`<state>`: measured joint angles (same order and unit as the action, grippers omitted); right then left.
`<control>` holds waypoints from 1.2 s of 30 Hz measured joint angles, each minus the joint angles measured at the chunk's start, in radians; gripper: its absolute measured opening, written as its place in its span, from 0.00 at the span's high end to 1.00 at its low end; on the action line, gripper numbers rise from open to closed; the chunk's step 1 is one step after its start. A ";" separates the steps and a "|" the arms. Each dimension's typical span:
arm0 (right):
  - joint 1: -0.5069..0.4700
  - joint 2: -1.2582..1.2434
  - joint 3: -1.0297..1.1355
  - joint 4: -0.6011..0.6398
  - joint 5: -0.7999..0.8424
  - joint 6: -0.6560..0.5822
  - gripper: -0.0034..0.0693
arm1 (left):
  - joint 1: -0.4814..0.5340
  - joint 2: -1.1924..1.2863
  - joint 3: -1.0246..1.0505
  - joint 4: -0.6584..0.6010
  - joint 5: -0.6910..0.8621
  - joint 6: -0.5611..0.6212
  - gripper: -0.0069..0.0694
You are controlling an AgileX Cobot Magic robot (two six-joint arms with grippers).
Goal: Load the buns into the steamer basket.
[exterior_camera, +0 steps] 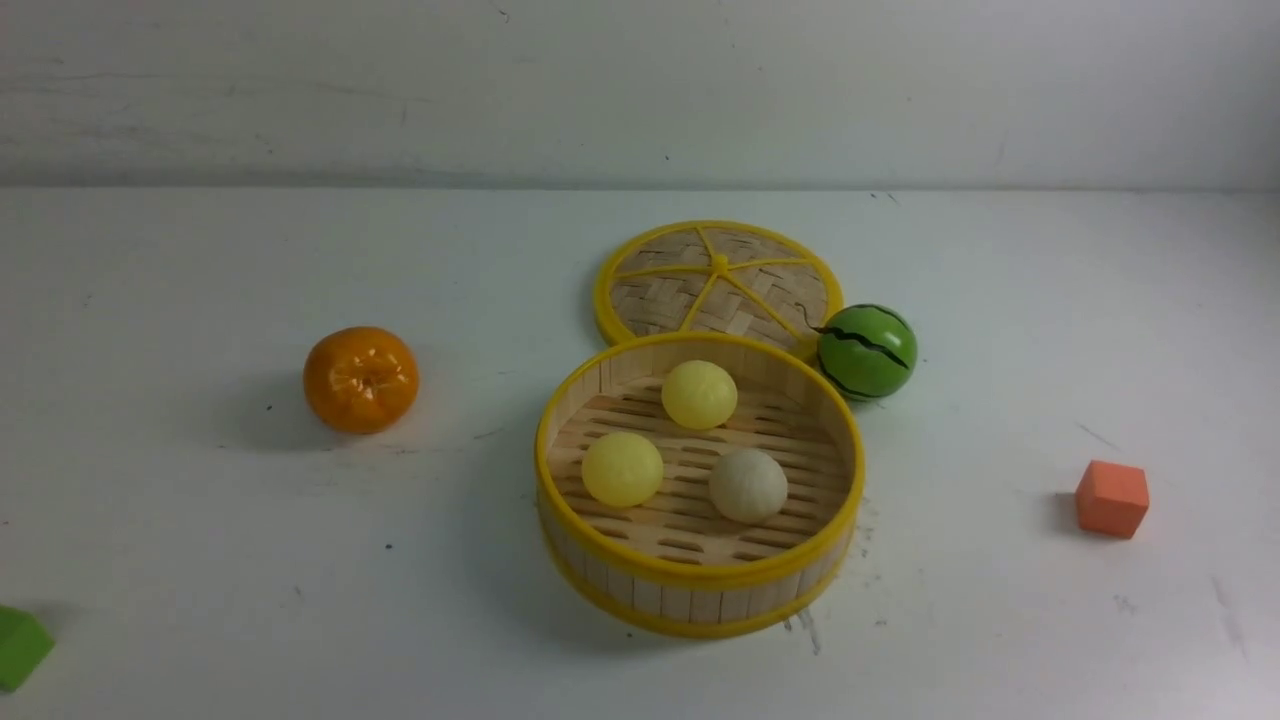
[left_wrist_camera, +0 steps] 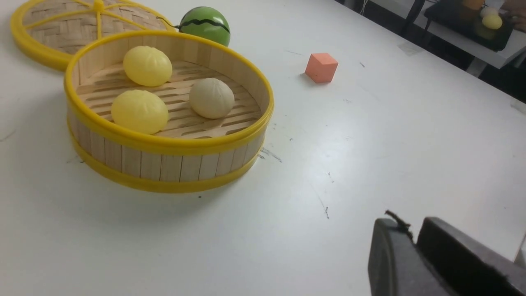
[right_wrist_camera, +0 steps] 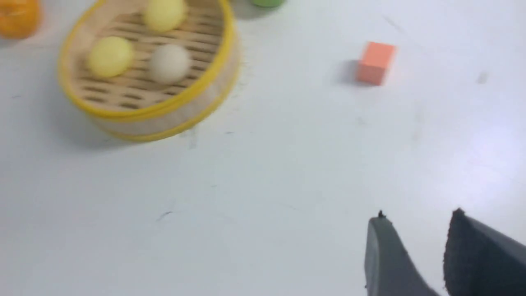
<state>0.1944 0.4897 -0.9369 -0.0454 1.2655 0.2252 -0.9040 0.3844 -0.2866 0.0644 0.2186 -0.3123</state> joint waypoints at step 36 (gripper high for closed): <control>-0.149 -0.500 0.956 0.057 -0.883 -0.177 0.98 | 0.000 0.002 0.000 0.000 0.000 0.000 0.76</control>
<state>0.0449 -0.0105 0.0195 0.0116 0.3823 0.0477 -0.9040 0.3860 -0.2866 0.0644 0.2186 -0.3123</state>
